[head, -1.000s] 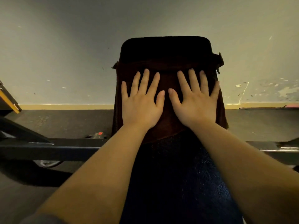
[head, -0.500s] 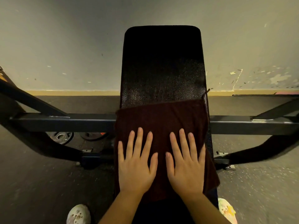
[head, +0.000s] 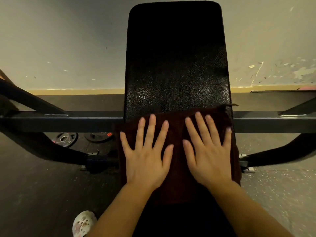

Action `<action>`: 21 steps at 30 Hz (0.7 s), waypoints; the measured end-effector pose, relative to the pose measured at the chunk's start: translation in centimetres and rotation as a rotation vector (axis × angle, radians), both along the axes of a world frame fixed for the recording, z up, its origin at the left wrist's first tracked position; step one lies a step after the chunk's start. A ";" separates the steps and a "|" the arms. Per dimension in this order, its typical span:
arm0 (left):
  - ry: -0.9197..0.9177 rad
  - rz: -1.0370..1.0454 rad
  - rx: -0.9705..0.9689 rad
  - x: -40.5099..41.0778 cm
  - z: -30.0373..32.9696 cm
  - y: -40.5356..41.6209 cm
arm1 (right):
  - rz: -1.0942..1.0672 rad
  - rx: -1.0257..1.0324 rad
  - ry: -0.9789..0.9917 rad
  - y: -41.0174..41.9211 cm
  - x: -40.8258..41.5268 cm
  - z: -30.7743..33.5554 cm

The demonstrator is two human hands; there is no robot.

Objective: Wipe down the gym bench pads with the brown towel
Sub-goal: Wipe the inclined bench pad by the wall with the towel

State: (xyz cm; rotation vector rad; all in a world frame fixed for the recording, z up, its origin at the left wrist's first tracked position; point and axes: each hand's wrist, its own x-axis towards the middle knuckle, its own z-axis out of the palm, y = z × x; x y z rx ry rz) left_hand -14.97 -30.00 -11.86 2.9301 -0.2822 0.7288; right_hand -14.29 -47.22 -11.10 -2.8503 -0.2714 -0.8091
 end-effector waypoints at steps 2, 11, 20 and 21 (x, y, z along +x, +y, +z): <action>-0.024 -0.004 0.011 3.6 2.1 0.0 | -0.021 0.024 0.001 -0.2 2.9 1.8; -0.050 0.000 0.003 8.3 4.9 -0.4 | -0.093 0.038 -0.025 0.2 7.0 4.2; 0.026 -0.033 -0.025 -5.4 -3.7 -0.9 | -0.065 0.045 0.061 0.6 -5.4 -3.9; 0.043 -0.026 -0.019 -7.2 -4.7 -0.9 | -0.053 0.042 0.073 0.5 -6.8 -4.7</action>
